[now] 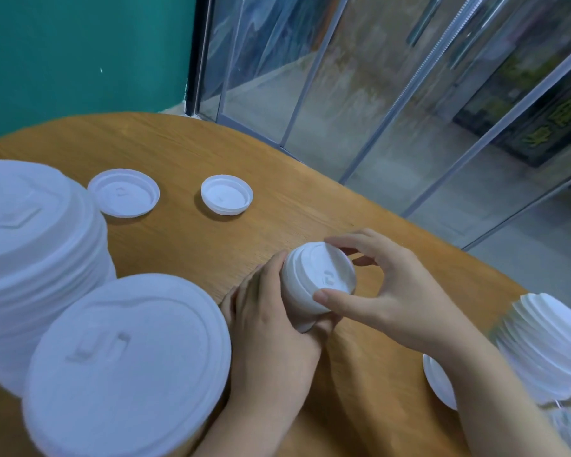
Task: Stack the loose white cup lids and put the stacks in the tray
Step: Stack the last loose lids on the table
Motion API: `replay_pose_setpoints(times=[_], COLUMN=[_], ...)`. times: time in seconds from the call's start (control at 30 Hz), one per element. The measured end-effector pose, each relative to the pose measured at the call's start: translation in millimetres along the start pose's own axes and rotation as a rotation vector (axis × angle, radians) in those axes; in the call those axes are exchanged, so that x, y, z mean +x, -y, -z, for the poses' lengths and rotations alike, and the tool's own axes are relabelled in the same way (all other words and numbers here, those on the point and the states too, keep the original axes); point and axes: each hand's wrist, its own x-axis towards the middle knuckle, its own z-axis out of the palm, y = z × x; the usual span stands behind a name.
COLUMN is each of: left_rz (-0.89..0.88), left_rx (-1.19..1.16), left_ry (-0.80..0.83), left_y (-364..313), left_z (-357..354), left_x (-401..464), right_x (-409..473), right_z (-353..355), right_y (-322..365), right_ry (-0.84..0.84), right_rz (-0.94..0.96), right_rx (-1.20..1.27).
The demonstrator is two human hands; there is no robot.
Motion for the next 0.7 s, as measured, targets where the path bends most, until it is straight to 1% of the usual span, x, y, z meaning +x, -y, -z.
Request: replay_pose_setpoints(times=[0.47, 0.63, 0.7], left_rz=[0.003, 0.000, 0.000], left_rx=[-0.031, 0.002, 0.011], left_ry=[0.046, 0.008, -0.005], left_y=[0, 4, 4], left_z=[0, -4, -5], left_x=[-2, -1, -1], right_x=[6, 13, 23], right_z=[-7, 7, 14], right_y=[1, 5, 10], right_ry=[0.074, 0.172, 0.142], right_rz=[-0.040, -0.034, -0.002], right_rx=[-0.051, -0.101, -0.070])
